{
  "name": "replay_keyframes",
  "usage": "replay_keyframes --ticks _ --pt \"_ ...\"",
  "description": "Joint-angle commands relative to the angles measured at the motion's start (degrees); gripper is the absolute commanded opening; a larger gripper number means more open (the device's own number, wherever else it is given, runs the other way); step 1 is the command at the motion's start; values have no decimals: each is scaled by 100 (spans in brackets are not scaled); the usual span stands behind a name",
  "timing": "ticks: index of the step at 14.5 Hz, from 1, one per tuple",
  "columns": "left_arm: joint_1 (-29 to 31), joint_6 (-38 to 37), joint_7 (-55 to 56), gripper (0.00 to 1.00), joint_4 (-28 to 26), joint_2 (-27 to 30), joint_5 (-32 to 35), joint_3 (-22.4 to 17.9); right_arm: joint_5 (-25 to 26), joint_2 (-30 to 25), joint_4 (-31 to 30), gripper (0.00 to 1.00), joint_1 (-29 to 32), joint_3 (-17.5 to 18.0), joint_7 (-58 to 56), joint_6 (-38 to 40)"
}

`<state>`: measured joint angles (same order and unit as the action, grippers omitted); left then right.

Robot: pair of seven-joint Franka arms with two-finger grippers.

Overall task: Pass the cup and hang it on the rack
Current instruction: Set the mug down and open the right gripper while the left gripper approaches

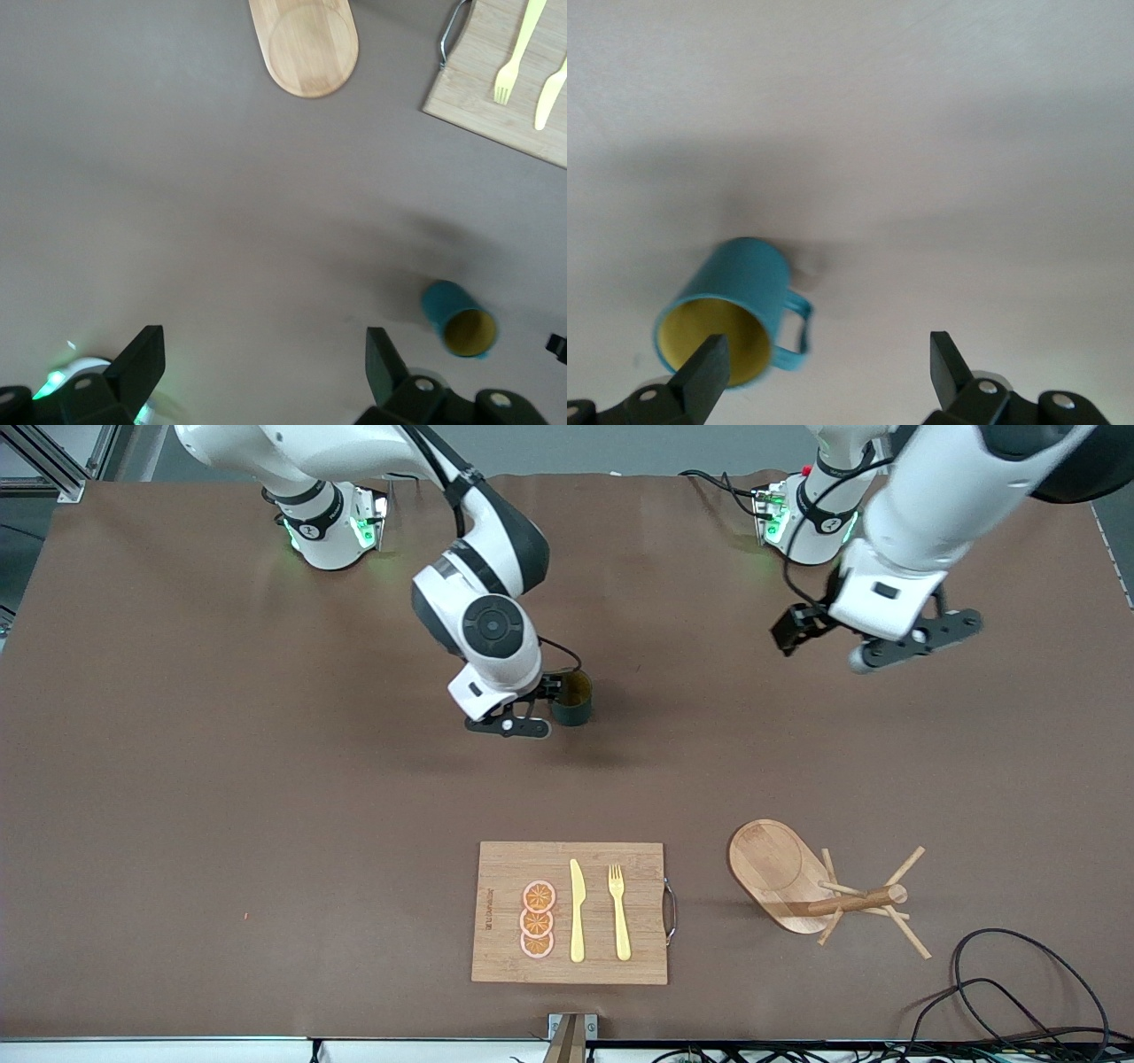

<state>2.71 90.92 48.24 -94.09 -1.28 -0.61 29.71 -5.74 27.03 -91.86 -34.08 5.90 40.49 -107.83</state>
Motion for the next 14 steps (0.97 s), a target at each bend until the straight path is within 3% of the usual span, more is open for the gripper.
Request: replay_keyframes --ticks 1,4,9,14 --pt "-85 92 869 100 136 -188 70 394 -146 -478 -166 100 646 51 -1118 656" --pt "-611 101 1843 100 356 -548 227 536 -94 -1092 -595 100 1437 43 -2437 948" --pt "-1999 207 3996 100 961 -1663 1570 536 196 -1814 -1159 100 2667 43 -4170 1036" --pt "-2976 207 5281 100 1394 -2332 2459 501 293 -2184 -871 100 3662 42 -3814 1483"
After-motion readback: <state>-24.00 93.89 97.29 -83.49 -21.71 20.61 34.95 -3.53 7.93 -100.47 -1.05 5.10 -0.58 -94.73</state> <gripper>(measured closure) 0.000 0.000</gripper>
